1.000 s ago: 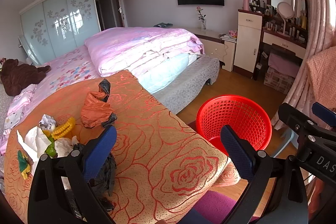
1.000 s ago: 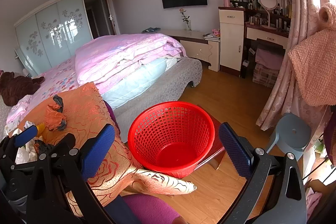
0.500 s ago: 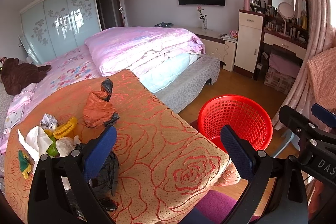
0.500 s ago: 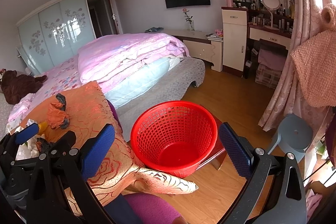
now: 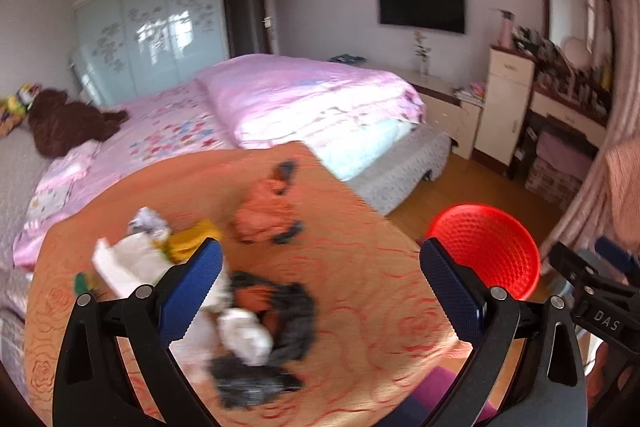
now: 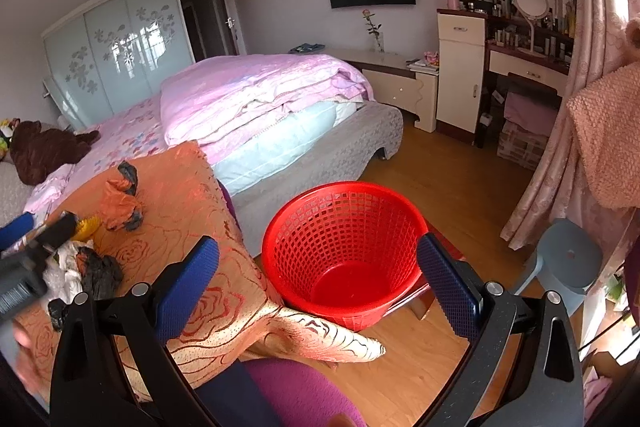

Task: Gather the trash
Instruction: 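Grasp the clear plastic bag with the left tool while the right tool grasps the black bag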

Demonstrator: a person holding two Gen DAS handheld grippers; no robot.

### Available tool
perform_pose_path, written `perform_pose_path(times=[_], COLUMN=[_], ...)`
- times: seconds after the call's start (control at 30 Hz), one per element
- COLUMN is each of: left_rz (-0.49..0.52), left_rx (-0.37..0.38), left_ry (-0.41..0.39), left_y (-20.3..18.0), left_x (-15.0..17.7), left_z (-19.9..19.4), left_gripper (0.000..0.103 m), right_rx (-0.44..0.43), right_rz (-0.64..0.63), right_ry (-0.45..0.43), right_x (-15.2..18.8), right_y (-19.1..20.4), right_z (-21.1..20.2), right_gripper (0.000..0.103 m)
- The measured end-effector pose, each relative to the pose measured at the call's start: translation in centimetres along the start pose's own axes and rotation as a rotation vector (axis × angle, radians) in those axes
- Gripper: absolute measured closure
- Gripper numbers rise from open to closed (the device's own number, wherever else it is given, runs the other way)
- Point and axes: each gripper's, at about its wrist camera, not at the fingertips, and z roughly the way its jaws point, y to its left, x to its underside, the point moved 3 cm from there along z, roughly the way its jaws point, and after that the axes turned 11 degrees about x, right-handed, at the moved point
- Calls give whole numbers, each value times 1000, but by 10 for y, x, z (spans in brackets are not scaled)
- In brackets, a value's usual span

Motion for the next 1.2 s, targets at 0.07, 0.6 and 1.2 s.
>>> perform_pose_path(times=[0.07, 0.6, 1.2], left_rz=[-49, -357, -366], left_rx=[-24, -20, -6], left_ry=[0, 121, 181], left_y=[27, 157, 155], left_x=[-3, 38, 66], left_z=[-8, -24, 14], left_gripper=[8, 8, 56], right_rx=[-2, -39, -277], right_rz=[-8, -85, -254], right_ry=[6, 48, 153], right_x=[1, 12, 18], right_y=[3, 28, 116], right_z=[1, 6, 18], right_gripper=[7, 7, 7])
